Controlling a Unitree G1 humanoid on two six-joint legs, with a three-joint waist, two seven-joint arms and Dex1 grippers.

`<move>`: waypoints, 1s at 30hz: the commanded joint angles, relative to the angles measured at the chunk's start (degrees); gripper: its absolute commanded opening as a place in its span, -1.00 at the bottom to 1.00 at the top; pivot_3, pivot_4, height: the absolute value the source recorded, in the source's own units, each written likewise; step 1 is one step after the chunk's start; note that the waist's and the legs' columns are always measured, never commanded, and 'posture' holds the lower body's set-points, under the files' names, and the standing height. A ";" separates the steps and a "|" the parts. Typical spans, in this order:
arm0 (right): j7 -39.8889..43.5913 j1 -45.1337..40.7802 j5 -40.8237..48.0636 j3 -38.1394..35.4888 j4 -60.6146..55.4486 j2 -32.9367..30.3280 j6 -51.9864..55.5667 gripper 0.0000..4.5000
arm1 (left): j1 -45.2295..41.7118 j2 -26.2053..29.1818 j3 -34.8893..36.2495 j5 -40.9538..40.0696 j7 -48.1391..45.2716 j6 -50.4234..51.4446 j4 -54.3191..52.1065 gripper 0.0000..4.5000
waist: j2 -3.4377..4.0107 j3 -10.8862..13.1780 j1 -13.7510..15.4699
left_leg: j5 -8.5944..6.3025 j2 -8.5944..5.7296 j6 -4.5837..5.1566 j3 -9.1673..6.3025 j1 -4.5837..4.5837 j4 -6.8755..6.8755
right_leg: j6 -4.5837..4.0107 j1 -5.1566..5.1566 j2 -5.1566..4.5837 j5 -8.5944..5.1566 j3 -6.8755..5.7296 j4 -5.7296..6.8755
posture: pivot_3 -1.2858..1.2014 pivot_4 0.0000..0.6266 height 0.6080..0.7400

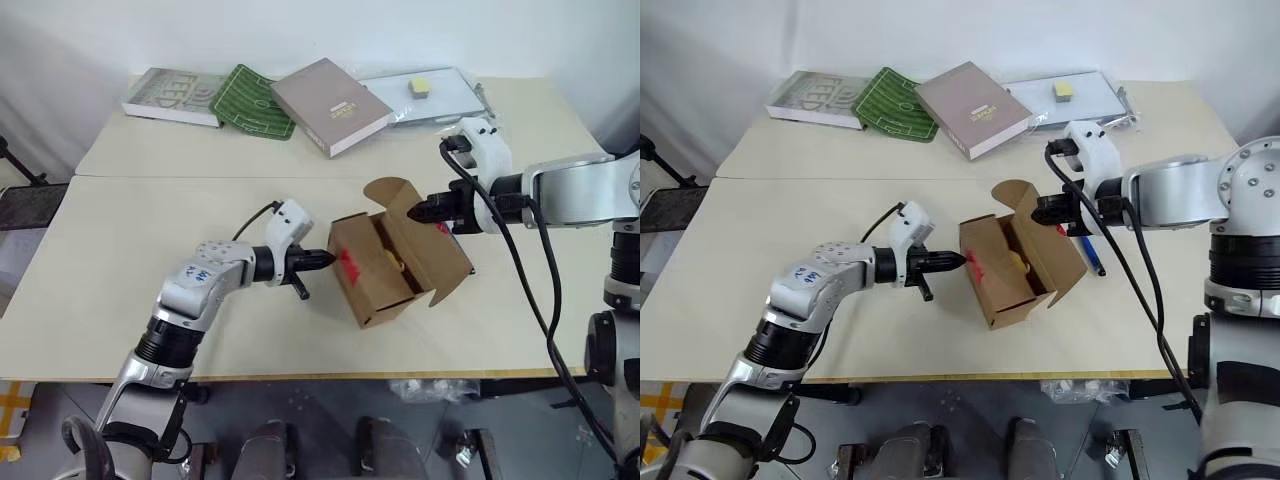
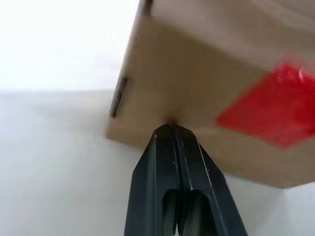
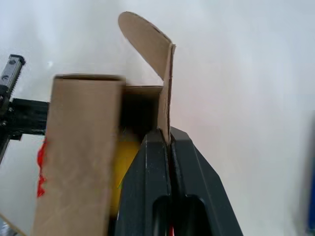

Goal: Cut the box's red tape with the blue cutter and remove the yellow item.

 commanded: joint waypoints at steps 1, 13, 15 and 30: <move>-6.17 -1.06 9.30 2.61 -3.55 -1.95 -6.87 -0.98 | -1.67 1.14 5.86 -5.25 -2.08 2.36 -3.69 -1.00 | -0.01 0.00 -0.07 | 0.00 0.01 0.00 0.01 -0.01 -0.01 | 0.00 -0.02 0.01 0.00 0.00 0.00 | 0.03 -0.52 1.00; -8.83 3.81 9.30 5.20 -9.54 0.01 -12.87 -0.98 | -8.46 -2.98 4.89 -9.69 -1.69 5.13 -5.05 -1.00 | -0.01 0.00 0.76 | 0.04 -0.03 0.09 0.04 -0.48 0.09 | 0.05 -0.47 0.00 0.03 0.01 0.07 | 0.03 -0.52 1.00; -9.41 4.25 9.30 5.46 -10.27 0.65 -13.61 -0.98 | -8.36 -2.04 1.38 -6.88 -2.48 3.21 -3.82 -1.00 | -0.01 0.00 0.76 | 0.04 -0.03 0.09 0.05 -0.49 0.08 | 0.05 -0.50 0.01 0.03 0.01 0.07 | 0.03 -0.52 1.00; -10.52 5.60 9.30 4.26 -10.13 -3.96 -13.34 -0.98 | -3.29 15.15 -10.67 3.66 -12.01 -2.46 -6.28 -1.00 | 0.00 0.00 0.01 | 0.06 0.01 0.10 0.10 -0.52 0.08 | 0.01 -0.65 0.03 0.01 0.12 0.21 | 0.03 -0.52 1.00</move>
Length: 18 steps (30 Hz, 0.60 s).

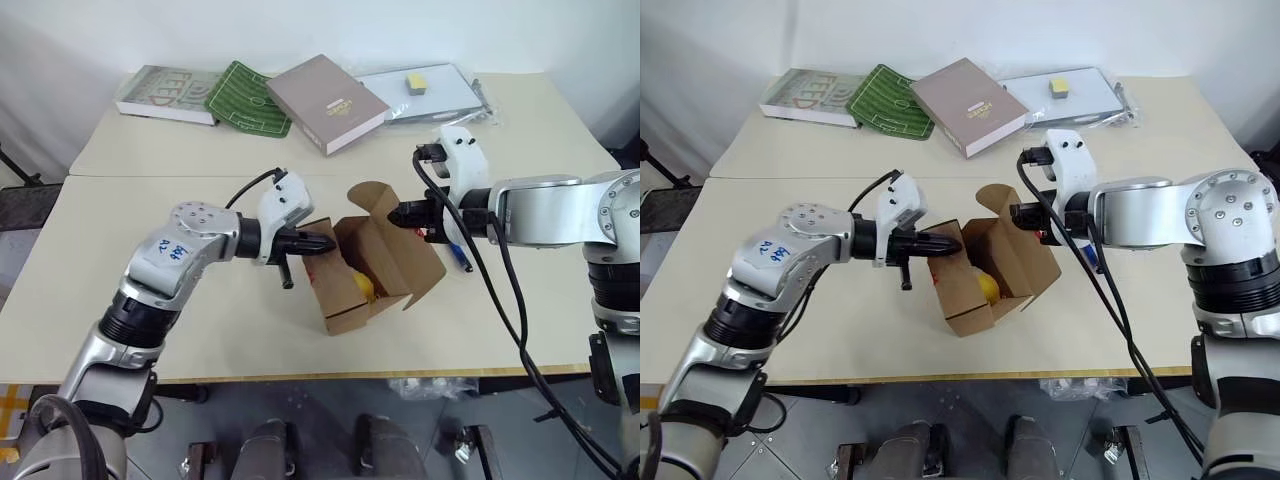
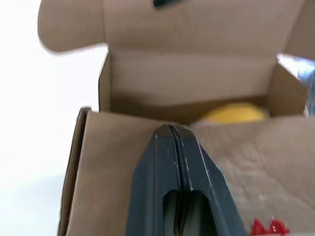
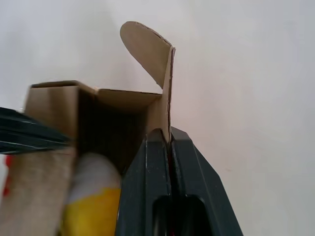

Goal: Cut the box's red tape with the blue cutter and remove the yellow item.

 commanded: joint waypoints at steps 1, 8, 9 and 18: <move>0.63 -0.35 1.00 -1.60 -0.54 -3.19 0.36 -0.98 | 4.05 3.68 -3.69 3.10 -1.89 2.13 -1.55 -1.00 | 0.00 0.00 0.01 | 0.00 0.00 0.00 0.00 0.00 0.00 | 0.00 0.00 0.00 0.00 0.00 -0.01 | 0.03 -0.52 1.00; -0.68 0.07 1.00 -0.79 3.61 -5.56 0.35 -0.98 | 8.26 6.23 -2.16 2.69 -1.21 4.78 -4.13 -1.00 | 0.00 0.00 1.46 | -0.02 -0.07 0.04 0.01 0.25 0.02 | 0.00 0.27 -0.08 0.00 0.06 -0.02 | 0.03 -0.52 1.00; -0.77 0.43 1.00 -0.57 3.93 -5.21 0.26 -0.98 | 8.57 5.85 -2.10 3.03 -0.89 4.39 -3.67 -1.00 | 0.00 -0.01 1.69 | -0.02 -0.08 0.05 0.01 0.27 0.02 | 0.00 0.29 -0.09 0.00 0.07 -0.03 | 0.03 -0.52 1.00; -2.10 7.54 1.00 1.19 2.47 -2.30 -1.33 -0.98 | 9.47 -1.76 -0.59 6.32 3.61 0.17 3.49 -1.00 | -0.04 0.02 1.72 | -0.02 -0.12 0.14 -0.08 -0.19 0.12 | 0.04 -0.03 -0.14 0.03 -0.08 -0.02 | 0.03 -0.52 1.00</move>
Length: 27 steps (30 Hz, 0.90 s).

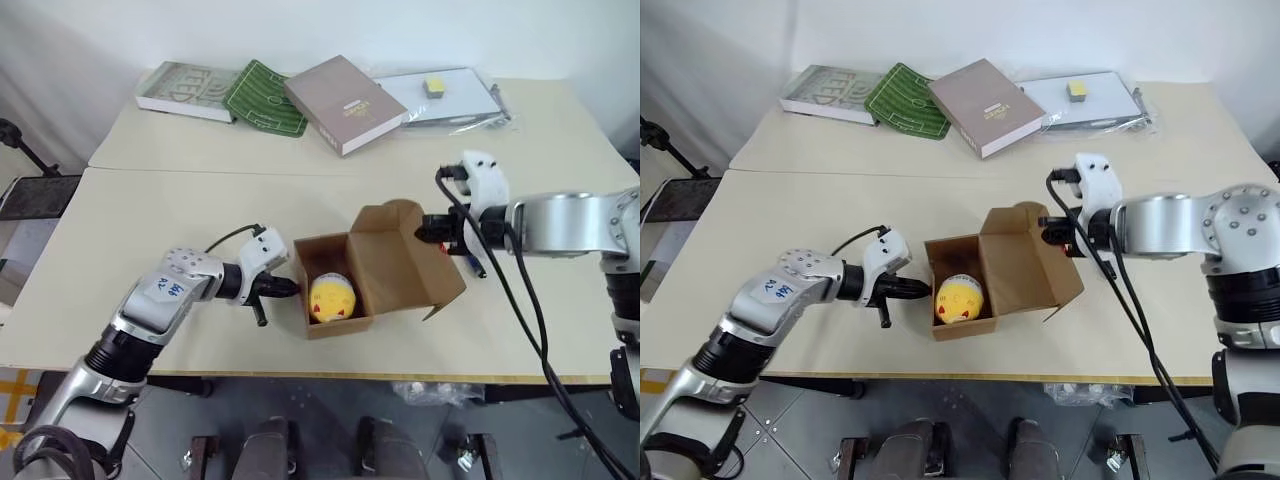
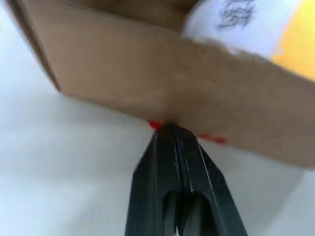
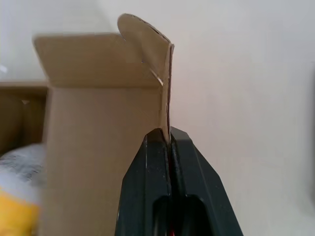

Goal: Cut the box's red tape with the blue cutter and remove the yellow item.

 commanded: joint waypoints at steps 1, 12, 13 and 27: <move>-0.18 1.48 0.97 -0.13 -2.43 0.30 -1.30 -0.98 | -0.92 -2.51 0.42 1.53 1.41 -2.57 2.23 -1.00 | 0.00 0.00 -0.13 | 0.00 0.00 0.00 0.00 -0.01 0.00 | 0.00 0.00 0.00 0.00 -0.02 0.00 | 0.03 -0.52 1.00; 20.65 7.86 -24.19 -2.86 -13.28 2.69 -4.87 -0.80 | -3.09 -7.17 2.47 3.19 2.48 -4.40 8.17 -1.00 | 0.00 0.00 -0.16 | 0.04 0.00 0.03 0.02 0.02 0.04 | 0.02 0.01 0.01 0.01 0.01 0.05 | 0.03 -0.52 1.00; 23.23 8.11 -26.23 -3.00 -14.29 2.68 -4.87 -0.72 | -3.25 -7.42 3.18 2.73 2.34 -3.75 8.52 -0.92 | 0.00 0.00 -0.17 | 0.04 0.01 0.03 0.01 0.02 0.04 | 0.02 0.01 0.02 0.01 0.00 0.06 | 0.03 -0.52 1.00; 47.79 11.44 -47.31 -12.32 -17.24 -2.18 -6.42 1.00 | -7.90 -3.75 11.08 -2.55 -1.35 1.37 6.02 0.91 | 0.00 0.00 -0.28 | 0.04 0.00 0.03 0.01 0.00 0.05 | 0.02 -0.01 0.05 0.01 -0.03 0.07 | 0.03 -0.52 1.00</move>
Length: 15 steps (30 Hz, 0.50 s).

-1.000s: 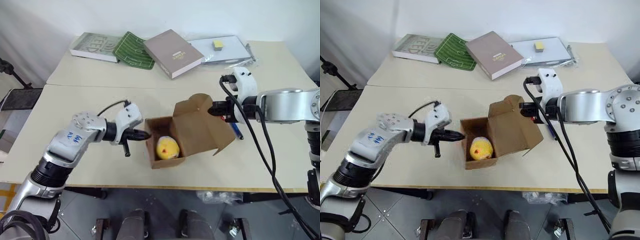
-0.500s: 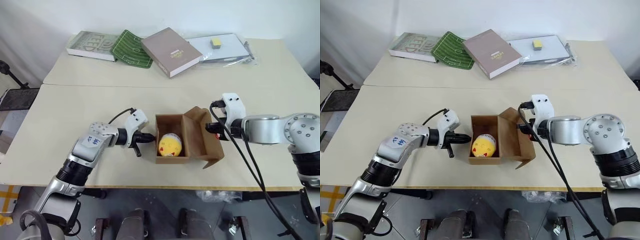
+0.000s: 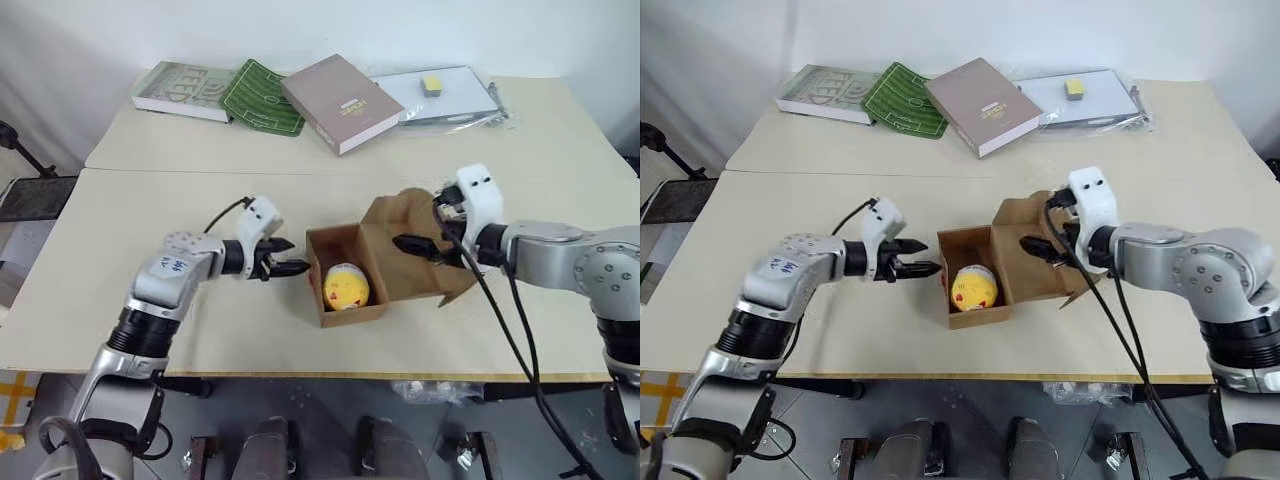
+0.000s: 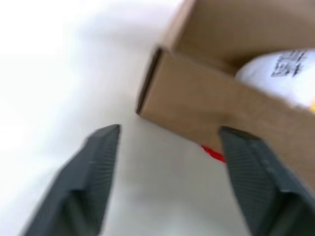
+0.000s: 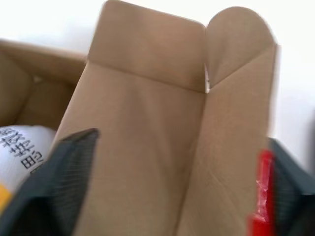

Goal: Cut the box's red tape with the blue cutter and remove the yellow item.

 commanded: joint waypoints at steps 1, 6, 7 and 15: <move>6.45 1.99 -4.32 -4.55 -2.56 -3.35 -1.83 1.00 | -2.86 1.35 2.69 -3.37 -2.50 1.30 -4.43 0.98 | 0.00 0.00 0.09 | 0.00 0.00 0.00 0.01 0.01 0.00 | 0.00 0.00 0.00 0.00 0.01 0.00 | 0.03 -0.52 1.00; 16.74 6.88 -7.58 -11.94 -4.14 -9.08 -4.36 1.00 | -7.10 -1.16 3.04 -6.29 -2.63 0.55 -10.20 0.98 | -0.01 0.01 0.26 | 0.00 -0.05 0.01 0.00 -0.03 0.01 | 0.03 0.01 -0.02 0.02 0.02 -0.04 | 0.03 -0.52 1.00; 18.26 7.57 -7.86 -13.18 -4.67 -9.55 -4.74 1.00 | -7.45 -1.28 1.37 -5.59 -2.78 0.50 -10.68 0.98 | -0.01 0.01 0.19 | 0.00 -0.07 0.01 0.01 -0.02 0.01 | 0.04 0.02 -0.02 0.02 0.02 -0.04 | 0.03 -0.52 1.00; 27.46 11.12 -6.48 -21.86 -9.97 -12.39 -4.08 1.00 | -8.30 -2.15 -14.91 0.41 -7.96 -2.10 -9.05 0.98 | 0.00 0.00 0.00 | 0.00 -0.07 0.00 0.08 0.09 0.00 | 0.04 0.03 0.06 0.02 0.12 0.01 | 0.03 -0.52 1.00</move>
